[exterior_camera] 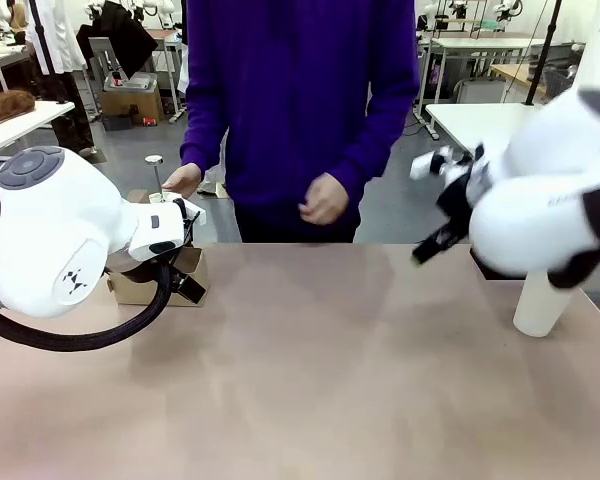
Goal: Pour a drink into a cup and package it in a carrier.
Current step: Pick up the 600 ml Paper Cup and place it in the middle top area of the table.
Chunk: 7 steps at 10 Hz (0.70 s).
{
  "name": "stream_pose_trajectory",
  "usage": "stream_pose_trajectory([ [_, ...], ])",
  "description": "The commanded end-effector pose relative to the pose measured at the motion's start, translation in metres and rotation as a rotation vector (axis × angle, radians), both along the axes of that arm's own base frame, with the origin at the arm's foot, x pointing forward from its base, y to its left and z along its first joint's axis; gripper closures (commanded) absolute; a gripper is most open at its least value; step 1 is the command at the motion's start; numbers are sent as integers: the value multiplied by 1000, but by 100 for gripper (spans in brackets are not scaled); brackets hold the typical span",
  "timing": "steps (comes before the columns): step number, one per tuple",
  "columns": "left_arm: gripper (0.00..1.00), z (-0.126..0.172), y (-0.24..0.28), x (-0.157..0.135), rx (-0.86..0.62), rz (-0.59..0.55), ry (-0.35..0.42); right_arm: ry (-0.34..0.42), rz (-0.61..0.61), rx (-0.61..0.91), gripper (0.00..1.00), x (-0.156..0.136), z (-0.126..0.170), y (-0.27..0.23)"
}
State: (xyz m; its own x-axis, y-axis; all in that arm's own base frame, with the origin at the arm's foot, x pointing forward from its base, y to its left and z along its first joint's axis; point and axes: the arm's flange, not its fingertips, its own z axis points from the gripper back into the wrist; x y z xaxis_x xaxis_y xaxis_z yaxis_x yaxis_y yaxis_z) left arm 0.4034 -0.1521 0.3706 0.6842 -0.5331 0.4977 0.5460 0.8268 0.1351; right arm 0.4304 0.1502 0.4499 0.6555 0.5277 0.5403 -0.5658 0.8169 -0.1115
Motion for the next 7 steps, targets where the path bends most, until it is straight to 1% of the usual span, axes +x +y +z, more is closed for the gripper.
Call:
stream_pose_trajectory([
  [1, 0, 0, 0, 0, 0, 0, 0, 14, 83, 65, 0, 18, 70, -37],
  [2, 0, 0, 0, 0, 0, 0, 0, 37, 184, 88, 0, 20, 95, -65],
  [3, 0, 0, 0, 0, 0, 0, 0, 38, 242, 125, 0, 20, 110, -97],
  [4, 0, 0, 0, 0, 0, 0, 0, 8, 277, 194, 0, 19, 117, -129],
  [5, 0, 0, 0, 0, 0, 0, 0, -17, 287, 261, 0, 15, 117, -162],
  [6, 0, 0, 0, 0, 0, 0, 0, -41, 370, 363, 0, 10, 108, -206],
  [7, 0, 0, 0, 0, 0, 0, 0, -79, 431, 419, 0, 5, 95, -241],
])
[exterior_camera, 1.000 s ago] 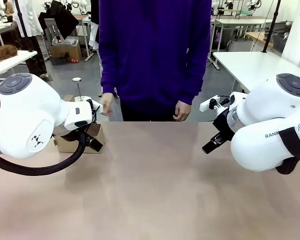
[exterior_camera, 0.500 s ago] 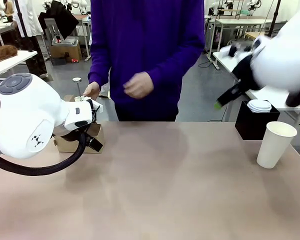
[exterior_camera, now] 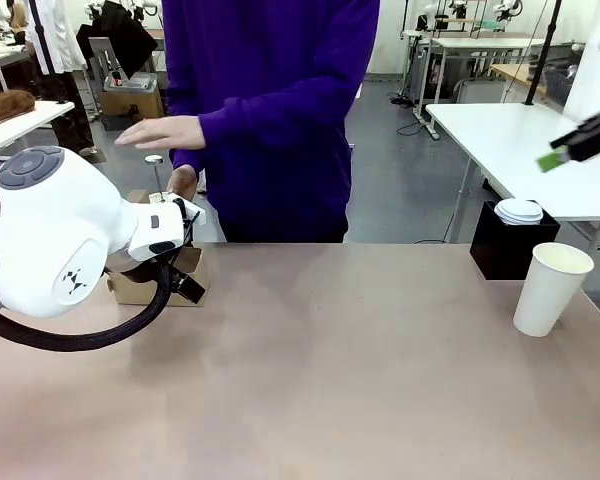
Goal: Pour a drink into a cup and package it in a carrier.
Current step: Pick up the 600 ml Paper Cup and place it in the middle top area of the table.
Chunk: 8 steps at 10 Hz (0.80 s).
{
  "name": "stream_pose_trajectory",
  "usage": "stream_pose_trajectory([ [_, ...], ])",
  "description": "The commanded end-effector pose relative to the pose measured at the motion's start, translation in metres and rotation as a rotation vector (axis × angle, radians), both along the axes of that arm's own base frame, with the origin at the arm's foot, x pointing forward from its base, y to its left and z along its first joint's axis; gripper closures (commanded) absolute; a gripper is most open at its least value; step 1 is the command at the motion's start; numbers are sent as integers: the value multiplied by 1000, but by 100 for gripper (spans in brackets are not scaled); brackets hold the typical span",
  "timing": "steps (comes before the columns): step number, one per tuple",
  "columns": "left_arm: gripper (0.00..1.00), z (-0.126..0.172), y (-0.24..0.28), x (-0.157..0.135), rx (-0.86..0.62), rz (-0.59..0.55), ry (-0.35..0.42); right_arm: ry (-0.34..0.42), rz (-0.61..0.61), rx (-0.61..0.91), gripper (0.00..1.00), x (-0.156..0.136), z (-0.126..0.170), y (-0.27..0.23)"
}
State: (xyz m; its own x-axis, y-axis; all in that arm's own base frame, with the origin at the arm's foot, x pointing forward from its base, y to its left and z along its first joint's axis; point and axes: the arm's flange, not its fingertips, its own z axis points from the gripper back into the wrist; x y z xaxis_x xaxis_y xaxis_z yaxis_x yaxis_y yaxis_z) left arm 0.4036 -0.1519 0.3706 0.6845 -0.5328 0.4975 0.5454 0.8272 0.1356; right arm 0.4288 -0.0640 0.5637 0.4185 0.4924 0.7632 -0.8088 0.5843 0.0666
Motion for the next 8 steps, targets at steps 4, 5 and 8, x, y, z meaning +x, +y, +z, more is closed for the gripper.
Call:
stream_pose_trajectory([
  [4, 0, 0, 0, 0, 0, -1, 0, -148, 219, 260, 0, -3, -79, -102],
  [5, 0, 0, 0, 0, 0, -1, 0, -196, 225, 269, 0, 1, -93, -111],
  [8, 0, 0, 0, 0, 0, -1, 0, -186, 204, 291, 0, -15, -103, -113],
])
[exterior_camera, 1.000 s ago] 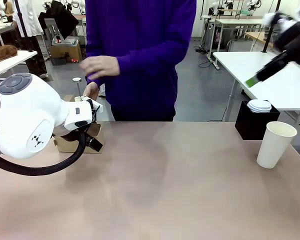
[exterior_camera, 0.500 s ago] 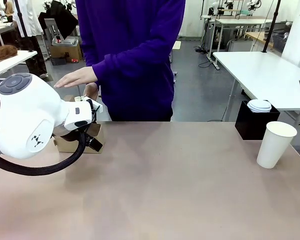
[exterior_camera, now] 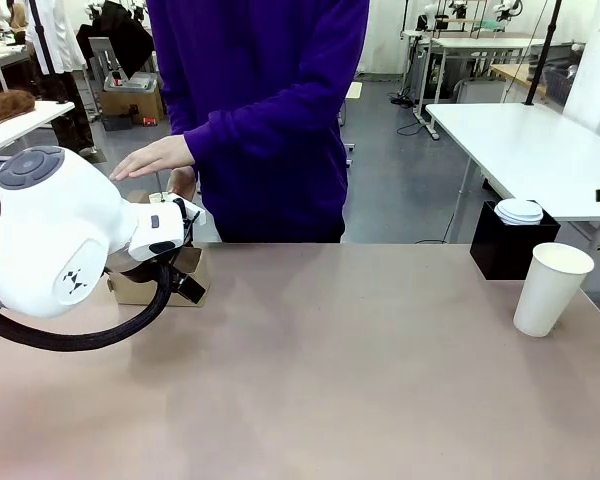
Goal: Pour a drink into a cup and package it in a carrier.
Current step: Pick up the 600 ml Paper Cup and place it in the middle top area of the table.
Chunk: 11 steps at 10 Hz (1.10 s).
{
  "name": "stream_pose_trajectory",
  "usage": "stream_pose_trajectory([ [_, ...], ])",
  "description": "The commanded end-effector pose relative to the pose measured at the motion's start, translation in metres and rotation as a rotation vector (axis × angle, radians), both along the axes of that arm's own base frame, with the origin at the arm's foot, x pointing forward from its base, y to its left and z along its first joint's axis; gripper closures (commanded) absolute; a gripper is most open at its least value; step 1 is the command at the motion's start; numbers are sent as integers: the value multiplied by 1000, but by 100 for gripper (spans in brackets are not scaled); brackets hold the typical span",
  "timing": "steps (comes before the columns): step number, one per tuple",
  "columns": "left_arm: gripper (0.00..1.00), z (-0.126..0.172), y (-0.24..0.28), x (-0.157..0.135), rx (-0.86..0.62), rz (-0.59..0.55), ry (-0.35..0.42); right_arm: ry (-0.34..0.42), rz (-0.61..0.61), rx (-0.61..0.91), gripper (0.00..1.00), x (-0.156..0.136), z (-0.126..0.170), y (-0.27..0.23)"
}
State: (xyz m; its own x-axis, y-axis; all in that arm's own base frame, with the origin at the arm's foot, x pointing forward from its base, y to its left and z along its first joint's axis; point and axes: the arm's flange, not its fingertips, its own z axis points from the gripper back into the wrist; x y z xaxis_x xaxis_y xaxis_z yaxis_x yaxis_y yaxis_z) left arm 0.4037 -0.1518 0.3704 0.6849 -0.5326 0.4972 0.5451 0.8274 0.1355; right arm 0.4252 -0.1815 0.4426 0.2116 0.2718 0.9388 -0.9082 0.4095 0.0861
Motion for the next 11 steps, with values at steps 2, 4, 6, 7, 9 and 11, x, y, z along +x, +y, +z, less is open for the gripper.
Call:
stream_pose_trajectory([
  [2, 0, 0, 0, 0, -1, -1, 0, -30, 25, -28, 0, -12, 18, 5],
  [4, 0, 0, 0, 0, -1, -1, 0, -12, 7, -21, 0, -3, 10, 2],
  [6, 0, 0, 0, 0, -1, -1, 0, -38, 14, 84, 0, 7, -18, -37],
  [7, 0, 0, 0, 0, -1, -1, 0, -62, 7, 120, 0, 5, -34, -50],
  [9, 0, 0, 0, 0, -1, -1, 0, -133, 33, 201, 0, 4, -62, -64],
  [11, 0, 0, 0, 0, -1, -1, 0, -191, 30, 238, 0, 4, -99, -73],
])
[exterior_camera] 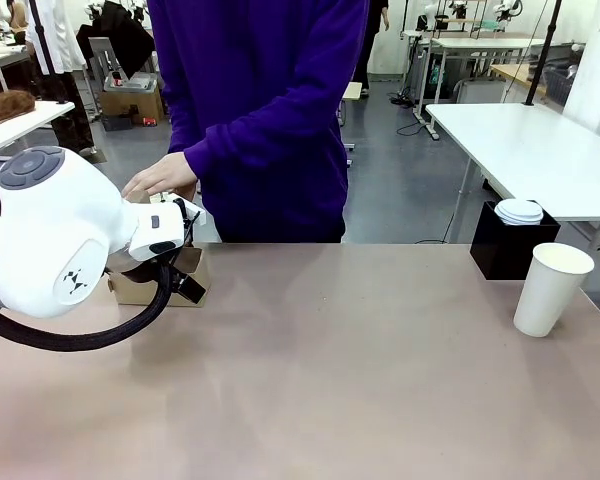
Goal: Pour a drink into a cup and package it in a carrier.
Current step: Pick up the 600 ml Paper Cup and place it in the middle top area of the table.
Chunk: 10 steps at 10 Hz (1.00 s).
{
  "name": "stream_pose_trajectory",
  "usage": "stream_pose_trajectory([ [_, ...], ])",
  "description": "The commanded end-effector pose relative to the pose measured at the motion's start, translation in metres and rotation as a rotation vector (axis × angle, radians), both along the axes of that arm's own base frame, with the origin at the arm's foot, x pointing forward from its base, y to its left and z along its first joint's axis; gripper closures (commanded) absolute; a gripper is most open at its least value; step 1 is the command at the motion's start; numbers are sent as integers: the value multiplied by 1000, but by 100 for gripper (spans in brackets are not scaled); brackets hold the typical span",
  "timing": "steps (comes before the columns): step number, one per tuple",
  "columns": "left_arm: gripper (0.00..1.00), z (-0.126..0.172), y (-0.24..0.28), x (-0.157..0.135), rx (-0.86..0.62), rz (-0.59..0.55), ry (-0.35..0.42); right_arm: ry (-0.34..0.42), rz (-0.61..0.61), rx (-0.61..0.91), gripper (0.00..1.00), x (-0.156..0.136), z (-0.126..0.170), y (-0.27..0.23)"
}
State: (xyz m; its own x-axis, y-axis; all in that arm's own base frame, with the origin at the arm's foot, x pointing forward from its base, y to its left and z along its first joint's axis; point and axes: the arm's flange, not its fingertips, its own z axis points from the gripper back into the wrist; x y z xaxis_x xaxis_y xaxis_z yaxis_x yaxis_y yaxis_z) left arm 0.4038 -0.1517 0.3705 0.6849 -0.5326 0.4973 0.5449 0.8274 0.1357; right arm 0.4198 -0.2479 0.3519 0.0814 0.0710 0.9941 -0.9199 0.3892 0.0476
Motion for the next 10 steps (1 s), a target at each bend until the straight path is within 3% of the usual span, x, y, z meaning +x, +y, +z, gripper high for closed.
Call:
stream_pose_trajectory([
  [1, 0, 0, 0, 0, -1, -1, 0, -80, 21, 42, 0, 10, -23, -5],
  [5, 0, 0, 0, 0, -1, -1, 0, -99, 22, 61, 0, 14, -66, 3],
  [10, 0, 0, 0, 0, -1, -1, 0, -33, 77, 46, 0, 19, -91, 28],
])
